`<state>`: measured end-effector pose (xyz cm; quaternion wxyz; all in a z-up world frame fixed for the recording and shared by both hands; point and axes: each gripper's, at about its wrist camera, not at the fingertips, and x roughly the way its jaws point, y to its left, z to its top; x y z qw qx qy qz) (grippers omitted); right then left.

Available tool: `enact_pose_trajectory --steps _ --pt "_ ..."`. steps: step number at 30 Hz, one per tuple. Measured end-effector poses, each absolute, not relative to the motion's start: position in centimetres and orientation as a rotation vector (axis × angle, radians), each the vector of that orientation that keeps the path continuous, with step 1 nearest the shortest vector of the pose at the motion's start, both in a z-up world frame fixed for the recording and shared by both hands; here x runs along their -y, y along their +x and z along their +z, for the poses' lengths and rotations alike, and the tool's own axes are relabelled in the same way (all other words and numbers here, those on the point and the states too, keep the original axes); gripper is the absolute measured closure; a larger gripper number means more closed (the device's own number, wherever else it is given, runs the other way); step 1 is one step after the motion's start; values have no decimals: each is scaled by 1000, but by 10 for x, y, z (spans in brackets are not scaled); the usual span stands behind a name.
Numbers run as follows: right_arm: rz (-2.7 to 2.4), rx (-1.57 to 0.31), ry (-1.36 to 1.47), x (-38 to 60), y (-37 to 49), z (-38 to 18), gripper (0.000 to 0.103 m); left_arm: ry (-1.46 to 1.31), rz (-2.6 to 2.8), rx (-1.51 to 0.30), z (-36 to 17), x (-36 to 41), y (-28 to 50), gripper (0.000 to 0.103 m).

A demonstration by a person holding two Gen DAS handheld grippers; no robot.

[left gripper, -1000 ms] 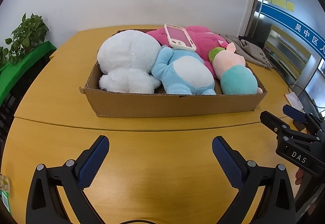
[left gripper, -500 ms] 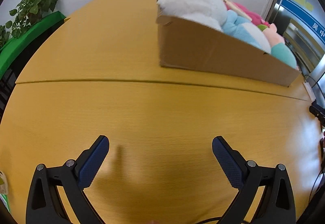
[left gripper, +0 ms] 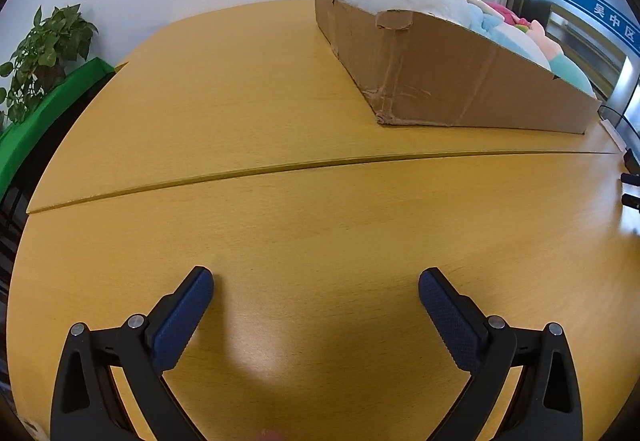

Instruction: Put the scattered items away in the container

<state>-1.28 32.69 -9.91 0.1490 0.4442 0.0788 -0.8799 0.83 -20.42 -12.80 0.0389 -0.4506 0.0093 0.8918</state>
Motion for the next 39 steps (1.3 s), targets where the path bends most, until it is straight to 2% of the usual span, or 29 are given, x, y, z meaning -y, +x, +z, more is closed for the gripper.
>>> enact_pose_trajectory --steps 8,39 --pt "-2432 -285 1233 -343 -25 -98 0 -1372 2701 -47 -130 221 -4 0" --pt "-2423 -290 1232 -347 -23 -99 0 -1374 2705 -53 -126 216 -14 0"
